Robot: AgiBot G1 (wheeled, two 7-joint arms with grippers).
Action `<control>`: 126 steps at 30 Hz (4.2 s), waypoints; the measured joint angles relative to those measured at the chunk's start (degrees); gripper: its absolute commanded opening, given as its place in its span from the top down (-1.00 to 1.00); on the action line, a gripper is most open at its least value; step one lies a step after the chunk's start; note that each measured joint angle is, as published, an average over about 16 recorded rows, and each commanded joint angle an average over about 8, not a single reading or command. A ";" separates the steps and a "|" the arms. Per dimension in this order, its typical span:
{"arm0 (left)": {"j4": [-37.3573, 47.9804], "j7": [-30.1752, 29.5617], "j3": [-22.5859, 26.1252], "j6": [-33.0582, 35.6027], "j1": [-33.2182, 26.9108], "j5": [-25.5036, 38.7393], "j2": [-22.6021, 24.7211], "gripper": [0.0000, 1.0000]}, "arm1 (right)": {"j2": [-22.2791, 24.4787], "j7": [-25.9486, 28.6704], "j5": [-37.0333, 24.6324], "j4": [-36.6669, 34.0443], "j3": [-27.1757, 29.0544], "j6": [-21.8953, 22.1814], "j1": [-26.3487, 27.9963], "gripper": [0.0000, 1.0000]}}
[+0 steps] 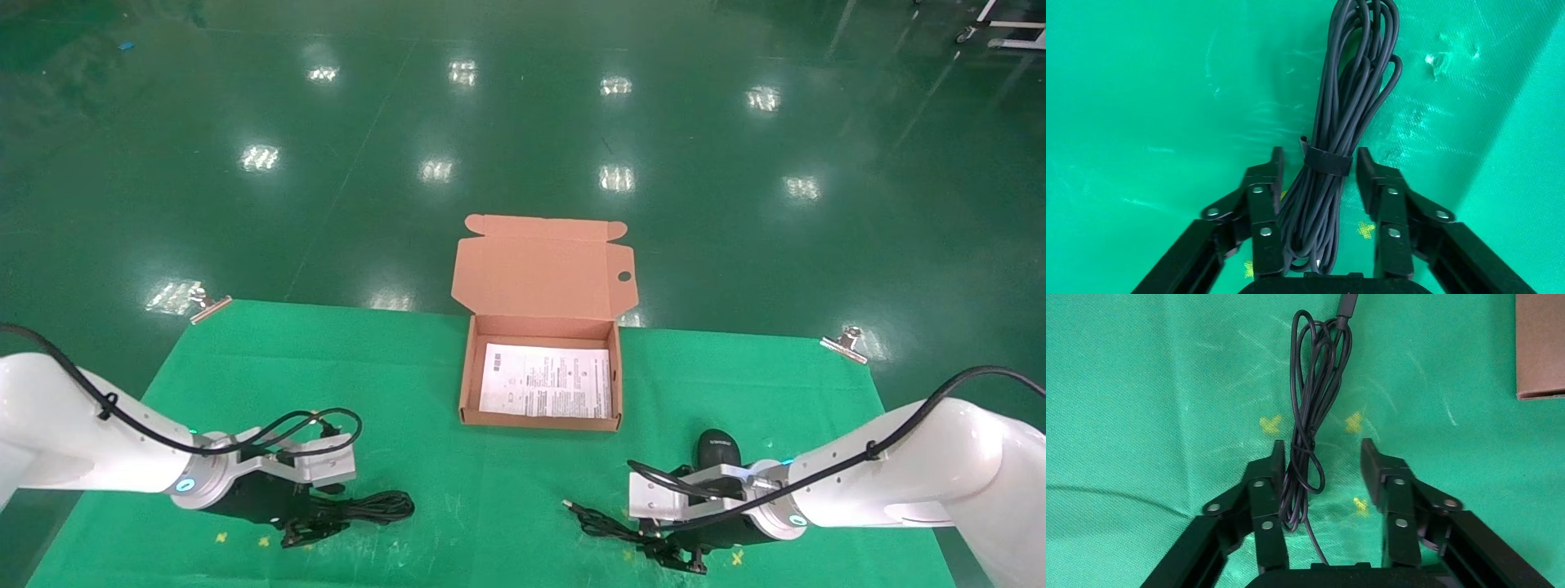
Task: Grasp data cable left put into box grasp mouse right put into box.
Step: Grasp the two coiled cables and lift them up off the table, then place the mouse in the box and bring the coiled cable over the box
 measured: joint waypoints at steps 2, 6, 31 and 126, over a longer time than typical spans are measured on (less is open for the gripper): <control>-0.04 -0.01 0.01 0.02 0.01 0.00 -0.01 1.00 | 0.01 0.01 0.00 0.03 0.00 -0.01 -0.01 1.00; -0.09 -0.02 0.02 0.06 0.02 0.00 -0.01 1.00 | 0.03 0.02 0.00 0.07 0.00 -0.04 -0.02 1.00; -13.49 0.22 -1.98 2.71 -2.26 -1.63 -7.23 1.00 | 12.12 12.44 1.36 19.73 5.13 -2.31 4.91 1.00; -34.27 -32.68 -3.28 -9.13 -8.41 25.36 -6.29 1.00 | -11.50 14.49 19.72 -7.77 -8.85 22.18 13.50 -1.00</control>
